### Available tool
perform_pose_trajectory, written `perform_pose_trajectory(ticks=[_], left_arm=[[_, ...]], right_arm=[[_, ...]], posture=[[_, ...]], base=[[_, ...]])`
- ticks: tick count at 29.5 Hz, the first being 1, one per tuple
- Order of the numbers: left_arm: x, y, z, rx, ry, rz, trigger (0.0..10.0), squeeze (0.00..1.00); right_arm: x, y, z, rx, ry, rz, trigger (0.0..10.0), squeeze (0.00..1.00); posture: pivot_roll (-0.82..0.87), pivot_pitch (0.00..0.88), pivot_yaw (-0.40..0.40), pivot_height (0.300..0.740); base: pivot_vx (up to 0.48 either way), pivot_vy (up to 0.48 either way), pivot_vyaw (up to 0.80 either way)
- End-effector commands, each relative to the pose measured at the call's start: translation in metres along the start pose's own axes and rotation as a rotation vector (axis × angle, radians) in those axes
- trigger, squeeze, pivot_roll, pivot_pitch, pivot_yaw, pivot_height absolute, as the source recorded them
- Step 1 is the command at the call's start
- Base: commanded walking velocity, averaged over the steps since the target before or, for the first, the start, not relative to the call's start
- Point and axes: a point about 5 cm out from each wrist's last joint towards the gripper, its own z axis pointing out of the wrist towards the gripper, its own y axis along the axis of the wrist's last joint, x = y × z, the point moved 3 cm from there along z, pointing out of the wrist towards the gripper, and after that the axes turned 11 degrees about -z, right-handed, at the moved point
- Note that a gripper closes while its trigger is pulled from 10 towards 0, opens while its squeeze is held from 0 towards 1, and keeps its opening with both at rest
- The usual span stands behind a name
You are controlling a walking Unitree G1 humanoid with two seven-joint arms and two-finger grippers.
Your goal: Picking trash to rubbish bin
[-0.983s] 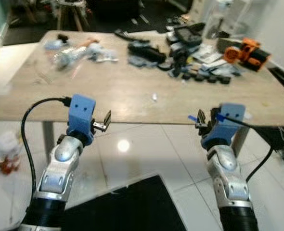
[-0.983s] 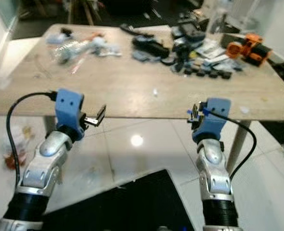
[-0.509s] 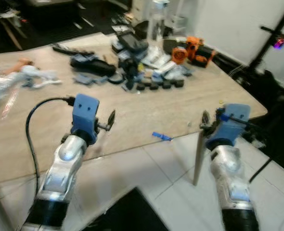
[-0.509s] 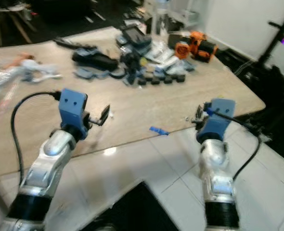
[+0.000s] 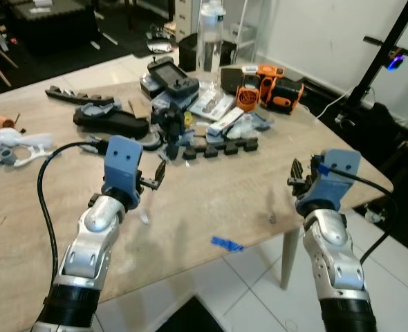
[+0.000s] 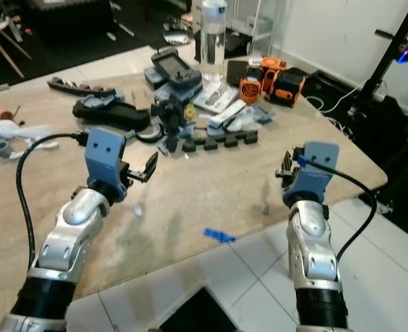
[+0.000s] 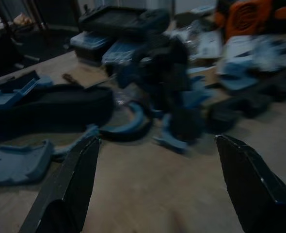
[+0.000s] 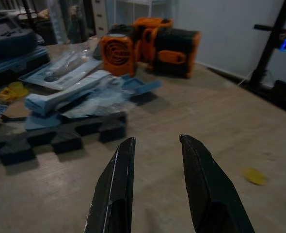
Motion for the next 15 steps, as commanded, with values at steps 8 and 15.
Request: perform_pose_trajectory(ticks=[8,15], left_arm=[[0.0002,-0.0027,-0.0001,0.011,0.002,0.004,10.0,0.0],[0.0024,-0.0034,0.0002,0.01,0.023,-0.004,10.0,0.0]], right_arm=[[-0.0048,-0.0032,-0.0013,0.013,-0.012,-0.007,10.0,0.0],[-0.0057,-0.003,-0.001,0.013,-0.015,-0.009,10.0,0.0]], posture=[[-0.04,0.154,0.01,0.74],[-0.04,0.157,0.009,0.74]], base=[[0.451,0.0,0.0],[0.059,0.0,0.0]])
